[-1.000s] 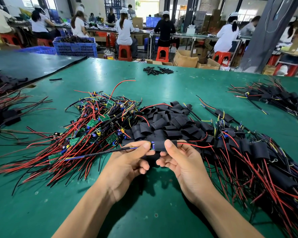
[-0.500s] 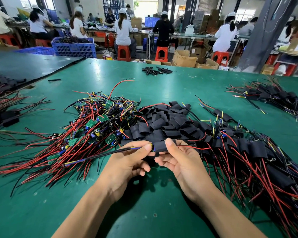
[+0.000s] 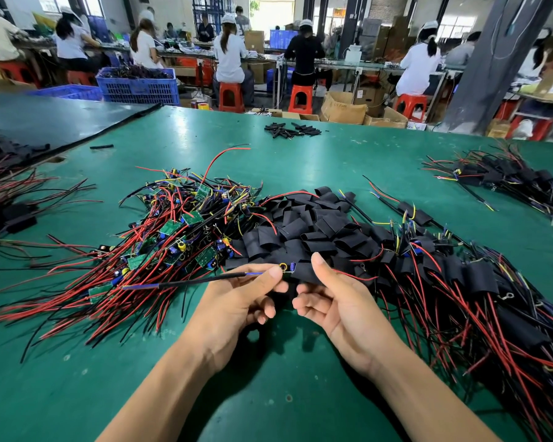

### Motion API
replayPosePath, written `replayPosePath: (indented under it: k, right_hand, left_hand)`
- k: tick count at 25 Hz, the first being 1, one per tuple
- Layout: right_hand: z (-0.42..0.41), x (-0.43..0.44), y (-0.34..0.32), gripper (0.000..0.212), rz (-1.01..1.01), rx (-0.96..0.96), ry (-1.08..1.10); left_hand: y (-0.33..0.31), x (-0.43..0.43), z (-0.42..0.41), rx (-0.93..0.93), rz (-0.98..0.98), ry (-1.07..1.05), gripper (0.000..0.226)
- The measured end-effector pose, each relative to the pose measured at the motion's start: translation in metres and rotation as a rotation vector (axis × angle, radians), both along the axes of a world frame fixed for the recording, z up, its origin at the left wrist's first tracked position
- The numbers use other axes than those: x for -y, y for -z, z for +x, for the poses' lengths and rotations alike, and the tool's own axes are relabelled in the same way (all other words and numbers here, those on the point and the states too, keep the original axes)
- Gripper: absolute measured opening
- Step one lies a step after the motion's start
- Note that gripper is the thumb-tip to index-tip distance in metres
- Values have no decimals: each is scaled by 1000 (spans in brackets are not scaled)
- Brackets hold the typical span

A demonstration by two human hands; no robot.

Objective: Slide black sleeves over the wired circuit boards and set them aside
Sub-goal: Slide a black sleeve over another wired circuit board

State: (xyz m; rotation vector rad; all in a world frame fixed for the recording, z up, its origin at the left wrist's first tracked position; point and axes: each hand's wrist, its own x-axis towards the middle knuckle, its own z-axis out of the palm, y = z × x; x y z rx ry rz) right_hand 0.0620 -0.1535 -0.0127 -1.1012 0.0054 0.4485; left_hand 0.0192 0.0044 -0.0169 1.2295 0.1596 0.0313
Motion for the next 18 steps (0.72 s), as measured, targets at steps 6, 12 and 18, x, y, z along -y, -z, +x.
replayPosePath:
  k: [6,12,18]
  right_hand:
    - [-1,-3,4,45,-87,54,57]
    - [-4,-9,8,29,-188,133,62]
    - [-2,-10,9,39,-138,150,-27]
  left_hand:
    - [2,2,-3,54,146,2,21]
    - [3,3,-2,84,212,-12,25]
    - [1,1,-3,61,127,52,30]
